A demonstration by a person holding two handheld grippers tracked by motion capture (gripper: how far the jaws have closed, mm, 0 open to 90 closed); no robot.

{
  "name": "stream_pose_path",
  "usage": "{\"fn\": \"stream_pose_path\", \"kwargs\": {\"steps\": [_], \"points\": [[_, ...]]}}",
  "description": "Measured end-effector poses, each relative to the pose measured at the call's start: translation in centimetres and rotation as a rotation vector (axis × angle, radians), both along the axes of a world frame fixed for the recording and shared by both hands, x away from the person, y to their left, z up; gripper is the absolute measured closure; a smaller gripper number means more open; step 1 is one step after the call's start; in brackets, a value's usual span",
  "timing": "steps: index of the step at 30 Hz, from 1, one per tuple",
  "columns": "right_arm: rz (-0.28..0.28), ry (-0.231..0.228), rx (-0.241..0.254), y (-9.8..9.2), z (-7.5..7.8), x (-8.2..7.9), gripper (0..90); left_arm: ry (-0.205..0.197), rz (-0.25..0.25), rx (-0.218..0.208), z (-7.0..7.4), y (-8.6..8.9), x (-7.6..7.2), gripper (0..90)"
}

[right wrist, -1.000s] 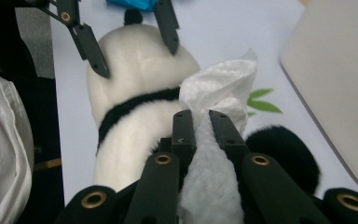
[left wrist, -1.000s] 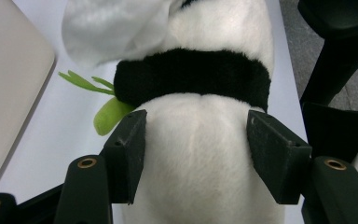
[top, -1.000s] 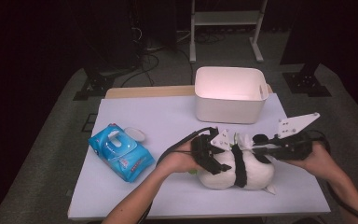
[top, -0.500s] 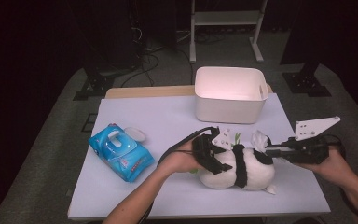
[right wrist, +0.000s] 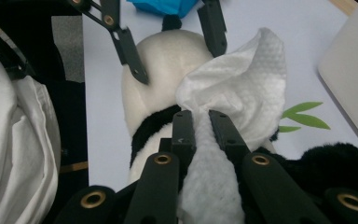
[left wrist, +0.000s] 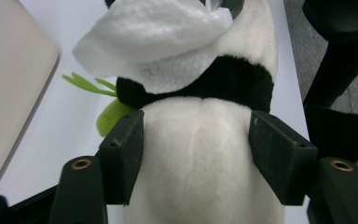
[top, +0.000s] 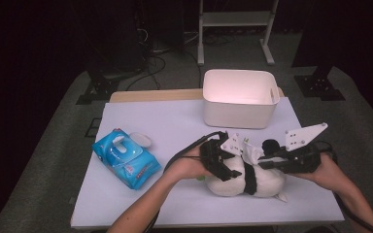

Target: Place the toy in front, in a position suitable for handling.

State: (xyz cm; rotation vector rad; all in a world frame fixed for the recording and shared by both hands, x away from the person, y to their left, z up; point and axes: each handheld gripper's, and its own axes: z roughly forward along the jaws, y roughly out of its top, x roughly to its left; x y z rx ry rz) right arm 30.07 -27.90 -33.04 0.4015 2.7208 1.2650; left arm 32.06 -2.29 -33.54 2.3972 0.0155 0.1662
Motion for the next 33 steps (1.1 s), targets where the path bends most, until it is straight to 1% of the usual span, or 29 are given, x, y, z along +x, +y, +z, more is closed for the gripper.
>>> {"fn": "stream_pose_path", "kwargs": {"steps": [2, 3, 8, 9, 10, 12, 15, 16, 18, 19, 20, 21, 24, 26, 27, 28, 29, 30, 31, 33], "points": [[-0.013, 0.009, 0.004, -0.4, -0.2, 0.1, 81.0, 0.009, 0.006, -0.018, 0.1, 0.6, 0.1, 34.0], [-0.019, 0.018, 0.015, -0.7, -0.4, 0.1, 81.0, 0.014, 0.010, -0.025, 0.1, 0.8, 0.1, 33.1], [-0.032, 0.027, 0.030, -1.6, -0.8, -0.1, 81.2, 0.033, 0.035, -0.042, 0.0, 2.3, 0.4, 29.3], [-0.035, 0.026, 0.030, -1.7, -0.8, -0.1, 81.2, 0.042, 0.035, -0.051, -0.1, 2.5, 0.4, 29.1], [-0.036, 0.025, 0.028, -1.9, -0.8, -0.1, 81.2, 0.043, 0.030, -0.048, -0.2, 2.7, 0.4, 28.4], [-0.042, 0.026, 0.027, -2.1, -0.9, -0.1, 81.2, 0.058, 0.027, -0.053, -0.6, 3.1, 0.4, 26.5], [-0.048, 0.028, 0.028, -2.5, -1.0, -0.2, 81.3, 0.094, 0.018, -0.036, -1.7, 3.4, 0.6, 18.7], [-0.050, 0.031, 0.030, -2.7, -1.0, -0.2, 81.3, 0.109, 0.013, -0.042, -2.1, 3.4, 0.6, 17.4], [-0.053, 0.035, 0.035, -2.9, -1.1, -0.3, 81.4, 0.125, 0.011, -0.062, -2.7, 3.4, 0.7, 15.2], [-0.055, 0.036, 0.038, -2.9, -1.2, -0.3, 81.4, 0.128, 0.010, -0.065, -2.9, 3.4, 0.8, 15.3], [-0.055, 0.038, 0.039, -2.9, -1.2, -0.3, 81.3, 0.121, 0.007, -0.063, -3.0, 3.4, 0.8, 16.9], [-0.053, 0.036, 0.041, -2.9, -1.3, -0.3, 81.3, 0.113, 0.012, -0.066, -3.0, 3.4, 0.7, 23.2], [-0.053, 0.027, 0.052, -2.5, -1.2, -0.3, 81.2, 0.113, 0.024, -0.068, -2.7, 3.8, 0.9, 37.2], [-0.052, 0.015, 0.059, -2.1, -1.0, -0.2, 81.0, 0.118, 0.032, -0.075, -2.4, 4.0, 1.1, 38.8], [-0.048, 0.013, 0.076, -1.8, -0.9, -0.1, 80.9, 0.121, 0.034, -0.080, -2.4, 4.1, 1.1, 38.8], [-0.041, 0.011, 0.083, -1.5, -0.8, 0.0, 80.8, 0.120, 0.036, -0.074, -2.4, 4.1, 1.1, 38.6], [-0.035, 0.008, 0.077, -1.0, -0.7, 0.1, 80.7, 0.115, 0.036, -0.069, -2.3, 4.1, 1.0, 38.3], [-0.018, 0.003, 0.076, -0.5, -0.6, 0.1, 80.6, 0.113, 0.033, -0.073, -2.3, 4.0, 1.0, 37.9], [0.000, 0.009, 0.074, 0.1, -0.5, 0.1, 80.3, 0.108, 0.032, -0.075, -2.2, 4.0, 1.0, 37.4], [0.039, -0.003, 0.043, 1.2, -0.4, 0.0, 77.1, 0.099, 0.029, -0.068, -2.0, 3.8, 0.9, 36.9]]}}
